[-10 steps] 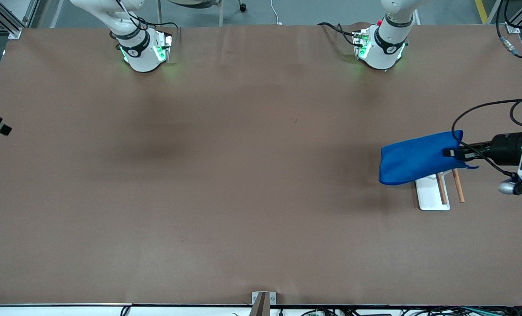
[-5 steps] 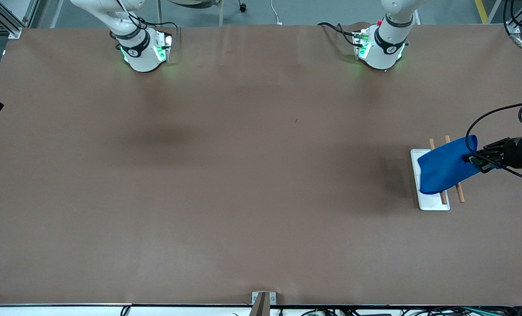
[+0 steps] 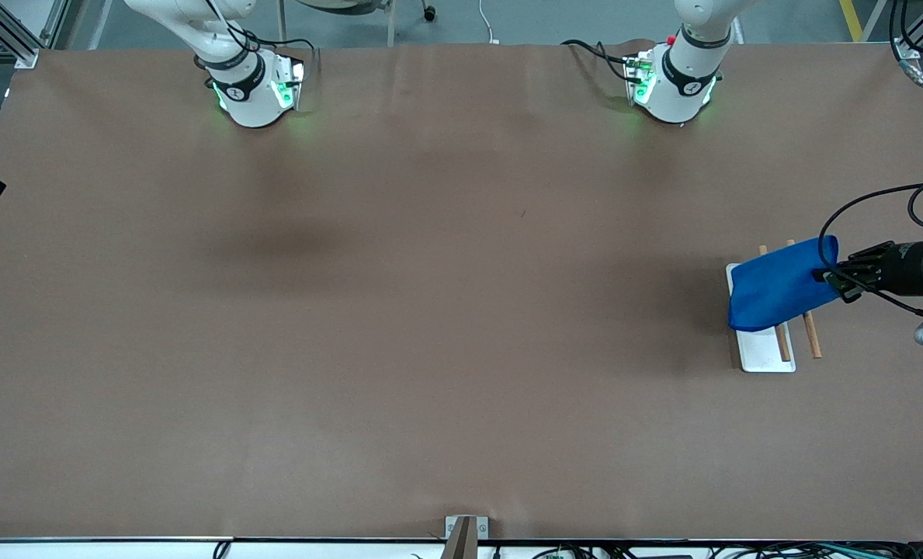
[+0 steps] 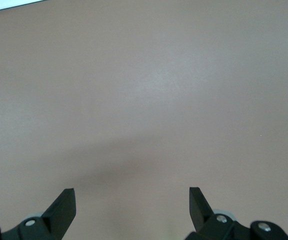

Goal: Right arm passes towel to left arm to hang
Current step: 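Lower the towel with the left gripper over the wooden dowels on the rack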

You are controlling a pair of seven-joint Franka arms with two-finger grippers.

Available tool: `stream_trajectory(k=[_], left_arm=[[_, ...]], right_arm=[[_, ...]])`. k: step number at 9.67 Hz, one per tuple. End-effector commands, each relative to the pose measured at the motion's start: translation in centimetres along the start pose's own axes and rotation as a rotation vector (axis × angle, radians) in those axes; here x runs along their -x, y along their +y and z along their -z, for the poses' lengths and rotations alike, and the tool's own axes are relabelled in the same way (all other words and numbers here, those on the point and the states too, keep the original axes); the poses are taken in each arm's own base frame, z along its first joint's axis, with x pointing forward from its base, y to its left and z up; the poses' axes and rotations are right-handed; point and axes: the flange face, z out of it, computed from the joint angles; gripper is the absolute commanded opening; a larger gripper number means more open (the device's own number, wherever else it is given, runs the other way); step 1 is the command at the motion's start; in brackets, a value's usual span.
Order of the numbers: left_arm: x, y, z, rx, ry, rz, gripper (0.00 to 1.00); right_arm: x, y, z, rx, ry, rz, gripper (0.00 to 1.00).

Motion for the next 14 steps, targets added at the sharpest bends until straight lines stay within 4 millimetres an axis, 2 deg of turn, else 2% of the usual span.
stream_trajectory(k=[1,2,5,8,9,14], left_arm=[[-2.6,-2.5,-1.7,0.009,0.008,0.006,0.00],[-3.4,-3.6,-1.8,0.023,0.014,0.007,0.00],[-5.7,-5.6,-3.2,0.026,0.012,-0.008,0.00],[-8.4,-9.9,-4.0,0.033,0.031,-0.045,0.00],[-8.9,-10.7,-4.3,0.040,0.029,-0.051,0.00],[-11.7,-14.2,-6.9,0.078,0.009,-0.043,0.00]], right_arm=[[-0.1,0.1,1.2,0.025,-0.040,0.009,1.00],[-1.2,0.0,1.5,0.024,-0.046,0.009,1.00],[-1.4,-0.2,1.5,0.013,-0.029,0.010,1.00],[-1.7,-0.1,0.8,0.011,-0.021,0.010,1.00],[-2.1,-0.2,0.2,0.010,-0.007,0.010,1.00],[-2.1,0.1,0.1,0.009,-0.013,0.006,1.00]])
